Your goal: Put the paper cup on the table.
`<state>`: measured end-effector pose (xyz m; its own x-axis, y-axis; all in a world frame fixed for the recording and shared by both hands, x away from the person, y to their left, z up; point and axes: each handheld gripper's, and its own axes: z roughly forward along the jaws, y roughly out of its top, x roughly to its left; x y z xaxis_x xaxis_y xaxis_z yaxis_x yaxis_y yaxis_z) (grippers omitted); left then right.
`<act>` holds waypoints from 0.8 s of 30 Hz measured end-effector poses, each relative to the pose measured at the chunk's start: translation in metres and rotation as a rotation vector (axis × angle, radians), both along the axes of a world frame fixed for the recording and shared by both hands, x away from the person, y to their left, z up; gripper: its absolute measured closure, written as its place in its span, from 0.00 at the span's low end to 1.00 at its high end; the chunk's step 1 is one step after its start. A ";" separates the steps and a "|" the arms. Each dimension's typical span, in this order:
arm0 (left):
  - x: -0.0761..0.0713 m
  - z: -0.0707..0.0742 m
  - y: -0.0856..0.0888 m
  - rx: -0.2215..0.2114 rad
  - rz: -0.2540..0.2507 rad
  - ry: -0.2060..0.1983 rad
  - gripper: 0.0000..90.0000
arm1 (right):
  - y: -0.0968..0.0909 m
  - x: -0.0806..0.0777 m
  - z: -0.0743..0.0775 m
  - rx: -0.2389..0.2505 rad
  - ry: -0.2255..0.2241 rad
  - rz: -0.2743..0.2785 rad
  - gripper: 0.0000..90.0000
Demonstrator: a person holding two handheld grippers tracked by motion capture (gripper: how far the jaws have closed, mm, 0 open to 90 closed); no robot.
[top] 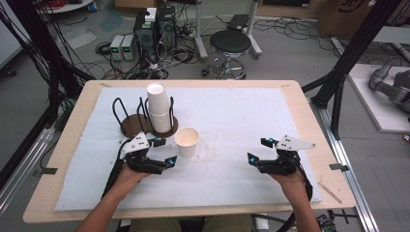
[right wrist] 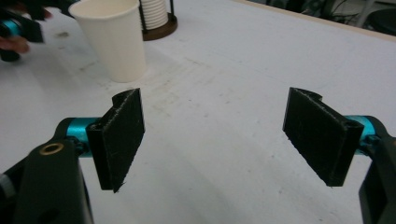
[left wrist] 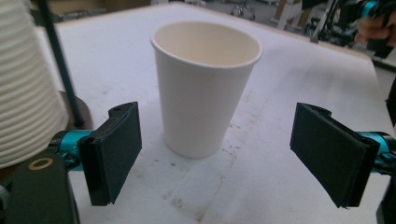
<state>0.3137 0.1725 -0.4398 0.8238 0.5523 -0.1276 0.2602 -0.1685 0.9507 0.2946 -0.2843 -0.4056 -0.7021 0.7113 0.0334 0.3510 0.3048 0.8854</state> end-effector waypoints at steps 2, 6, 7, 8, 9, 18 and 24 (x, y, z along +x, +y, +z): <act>-0.003 0.004 0.010 -0.021 0.020 -0.013 0.18 | -0.002 -0.001 -0.001 -0.001 -0.004 -0.007 0.24; -0.007 0.008 0.027 -0.038 0.060 -0.034 0.18 | -0.004 -0.003 -0.002 0.012 -0.043 -0.027 0.24; -0.009 0.009 0.032 -0.044 0.071 -0.040 0.18 | -0.005 -0.004 -0.001 0.016 -0.045 -0.031 0.23; -0.010 0.009 0.035 -0.056 0.079 -0.043 0.18 | -0.005 -0.004 -0.002 0.016 -0.050 -0.036 0.24; -0.011 0.010 0.038 -0.063 0.087 -0.049 0.18 | -0.006 -0.004 -0.002 0.015 -0.052 -0.036 0.23; -0.021 0.008 0.059 -0.101 0.145 -0.075 0.18 | -0.010 -0.009 0.000 0.009 -0.048 -0.073 0.23; -0.025 0.009 0.066 -0.128 0.166 -0.090 0.19 | -0.006 -0.012 0.002 0.002 -0.048 -0.083 0.23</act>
<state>0.2887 0.2386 -0.4312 0.7339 0.6655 -0.1360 0.1879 -0.0065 0.9822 0.2823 -0.2899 -0.4033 -0.6414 0.7672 0.0028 0.3320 0.2742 0.9025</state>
